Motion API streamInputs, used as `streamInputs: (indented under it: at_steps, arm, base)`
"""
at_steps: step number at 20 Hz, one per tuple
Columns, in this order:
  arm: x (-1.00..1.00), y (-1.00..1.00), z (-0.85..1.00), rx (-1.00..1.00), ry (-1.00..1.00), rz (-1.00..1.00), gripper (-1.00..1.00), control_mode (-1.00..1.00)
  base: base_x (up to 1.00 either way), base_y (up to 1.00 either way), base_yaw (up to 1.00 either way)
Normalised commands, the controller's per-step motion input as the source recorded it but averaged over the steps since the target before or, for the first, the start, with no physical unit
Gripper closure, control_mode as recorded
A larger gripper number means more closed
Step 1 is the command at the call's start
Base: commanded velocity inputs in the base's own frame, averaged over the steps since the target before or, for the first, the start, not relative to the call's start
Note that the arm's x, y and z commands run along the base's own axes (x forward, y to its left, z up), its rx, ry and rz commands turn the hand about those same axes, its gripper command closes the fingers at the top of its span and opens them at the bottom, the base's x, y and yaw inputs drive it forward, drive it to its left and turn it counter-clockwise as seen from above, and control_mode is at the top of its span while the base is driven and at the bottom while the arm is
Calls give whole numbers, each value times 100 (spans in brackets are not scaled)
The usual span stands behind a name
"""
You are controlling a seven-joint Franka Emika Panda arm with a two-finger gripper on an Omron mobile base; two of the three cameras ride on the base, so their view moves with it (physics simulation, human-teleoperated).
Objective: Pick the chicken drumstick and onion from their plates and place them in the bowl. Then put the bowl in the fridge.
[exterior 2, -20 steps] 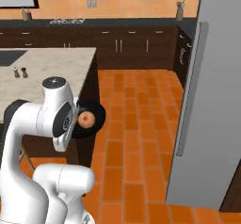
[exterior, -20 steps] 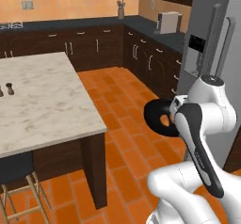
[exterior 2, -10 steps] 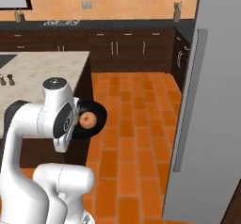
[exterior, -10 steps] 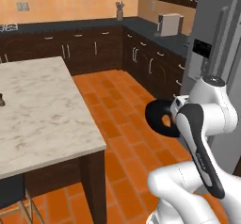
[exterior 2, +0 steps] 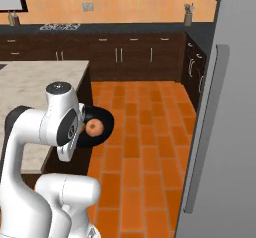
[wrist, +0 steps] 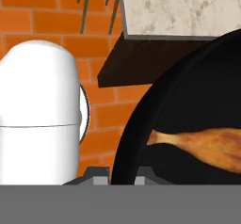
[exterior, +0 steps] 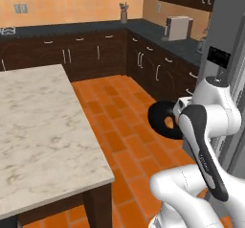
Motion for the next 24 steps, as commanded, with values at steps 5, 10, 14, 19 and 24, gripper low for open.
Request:
streamInputs:
  at_steps: [5,10,14,19,24]
  arm:
    - [0,0,0,0,0,0,100,100]
    - [0,0,0,0,0,0,100,100]
    - [0,0,0,0,0,0,100,100]
    - [0,0,0,0,0,0,100,100]
    - [0,0,0,0,0,0,100,100]
  base:
    - [87,0,0]
    - [91,-9,0]
    - [51,-55,-3]
    - [51,-26,-15]
    - [94,0,-20]
